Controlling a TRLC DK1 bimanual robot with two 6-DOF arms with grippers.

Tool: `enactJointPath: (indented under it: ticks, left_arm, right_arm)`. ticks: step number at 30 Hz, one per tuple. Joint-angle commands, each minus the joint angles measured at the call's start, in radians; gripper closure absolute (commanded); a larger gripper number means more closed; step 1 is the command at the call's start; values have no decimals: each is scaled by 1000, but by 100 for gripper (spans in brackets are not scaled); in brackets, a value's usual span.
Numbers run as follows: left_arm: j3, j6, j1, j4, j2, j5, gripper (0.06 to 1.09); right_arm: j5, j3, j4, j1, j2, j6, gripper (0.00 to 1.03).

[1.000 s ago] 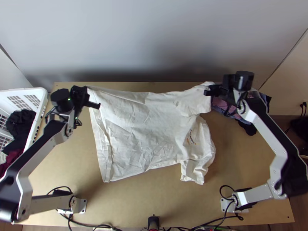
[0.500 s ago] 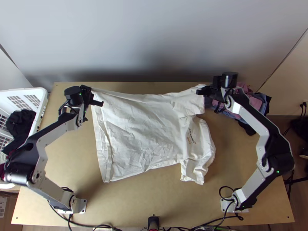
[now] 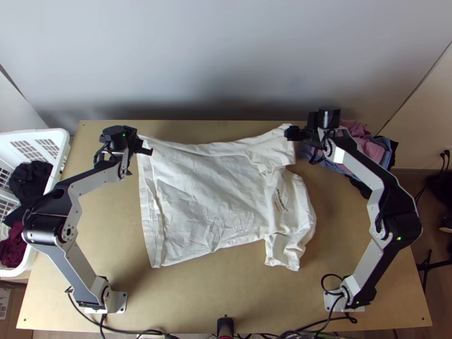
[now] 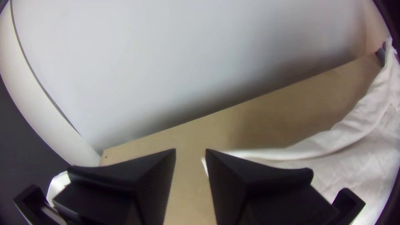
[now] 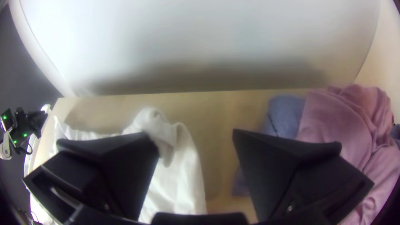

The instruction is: Fold the t-shirt

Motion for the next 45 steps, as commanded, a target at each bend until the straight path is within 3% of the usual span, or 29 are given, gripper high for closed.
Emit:
enactJointPath:
  ticks: [1, 4, 9, 12, 15, 21, 24, 37, 45]
  left_arm:
    - [30, -39, 0, -55, -2, -2, 37]
    - [27, -73, -16, -182, -99, 15, 32]
    - [30, -160, -40, -573, -305, 214, 32]
    - [-12, -163, -83, -774, -421, 279, 32]
    - [-62, -165, -128, -918, -533, 337, 32]
    - [-109, -159, -244, -1156, -684, 375, 32]
    - [-121, -157, -283, -1260, -722, 392, 32]
    - [-384, -179, -359, -1332, -815, 394, 32]
    - [-410, -269, -461, -1316, -748, 394, 32]
  right_arm:
    - [0, 3, -7, -7, -22, 23, 13]
    - [0, -43, -24, -15, -102, 49, 10]
    - [0, -104, -127, -16, -245, 30, 5]
    - [-3, -109, -257, -16, -295, 10, 5]
    - [-8, -154, -291, -18, -361, -2, 5]
    - [-34, -184, -475, 4, -461, -26, 5]
    - [-34, -258, -484, 7, -539, -43, 5]
    - [-34, -356, -526, 25, -688, -45, 5]
    - [-34, -402, -526, 76, -716, -42, 5]
